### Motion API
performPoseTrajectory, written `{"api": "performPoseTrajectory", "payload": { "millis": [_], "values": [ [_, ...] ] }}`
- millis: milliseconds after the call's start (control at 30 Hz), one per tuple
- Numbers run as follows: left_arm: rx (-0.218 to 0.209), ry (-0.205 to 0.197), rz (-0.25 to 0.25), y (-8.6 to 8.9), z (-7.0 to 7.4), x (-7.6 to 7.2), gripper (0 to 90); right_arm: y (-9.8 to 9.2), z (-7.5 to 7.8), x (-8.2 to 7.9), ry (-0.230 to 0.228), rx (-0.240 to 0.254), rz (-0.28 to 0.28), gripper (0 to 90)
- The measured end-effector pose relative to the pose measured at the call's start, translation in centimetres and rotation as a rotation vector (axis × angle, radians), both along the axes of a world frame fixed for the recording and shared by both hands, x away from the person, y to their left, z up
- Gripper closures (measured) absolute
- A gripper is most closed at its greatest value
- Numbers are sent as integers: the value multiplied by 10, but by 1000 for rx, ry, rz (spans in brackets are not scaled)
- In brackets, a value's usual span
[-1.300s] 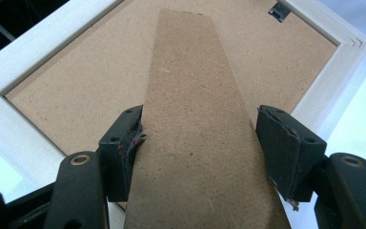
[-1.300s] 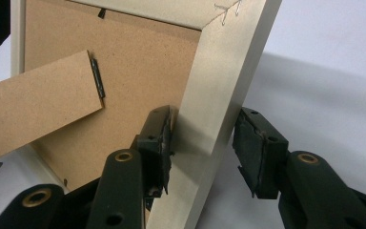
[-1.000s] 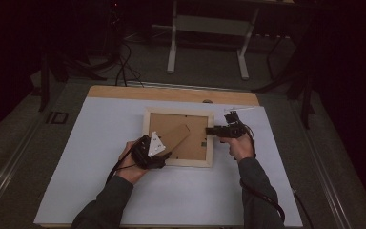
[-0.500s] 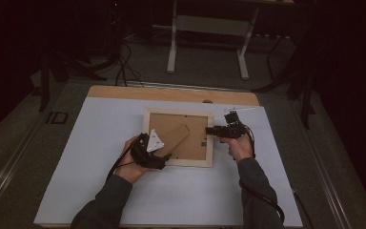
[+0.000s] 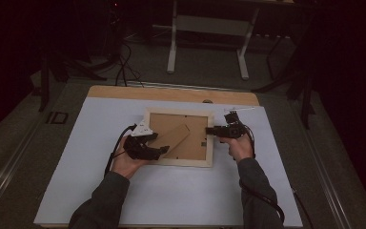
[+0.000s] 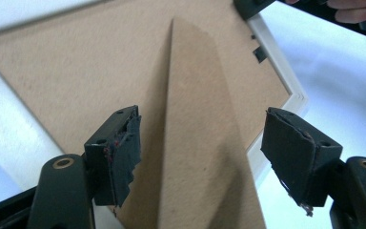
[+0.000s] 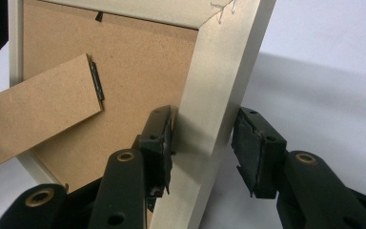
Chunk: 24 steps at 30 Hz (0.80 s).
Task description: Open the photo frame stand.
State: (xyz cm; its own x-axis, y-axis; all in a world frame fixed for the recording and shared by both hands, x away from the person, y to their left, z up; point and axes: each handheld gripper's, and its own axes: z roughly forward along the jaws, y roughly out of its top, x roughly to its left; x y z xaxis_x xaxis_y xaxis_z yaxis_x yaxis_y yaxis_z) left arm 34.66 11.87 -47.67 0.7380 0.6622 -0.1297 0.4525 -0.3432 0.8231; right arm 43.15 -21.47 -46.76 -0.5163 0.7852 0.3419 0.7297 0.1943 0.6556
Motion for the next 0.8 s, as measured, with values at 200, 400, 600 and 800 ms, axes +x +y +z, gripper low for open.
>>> {"api": "performPoseTrajectory", "payload": {
  "millis": [200,400,600,800],
  "values": [
    [-81,144,-47,4,-7,10,299,0,0,0,1,-1,-2,582],
    [-36,182,-74,1,-10,11,388,0,0,-1,0,0,-2,582],
    [44,172,-79,-3,-12,10,463,-1,0,-2,-7,0,1,582],
    [69,164,-89,-5,-9,9,485,0,1,-3,-13,-4,5,583]
  ]
}}
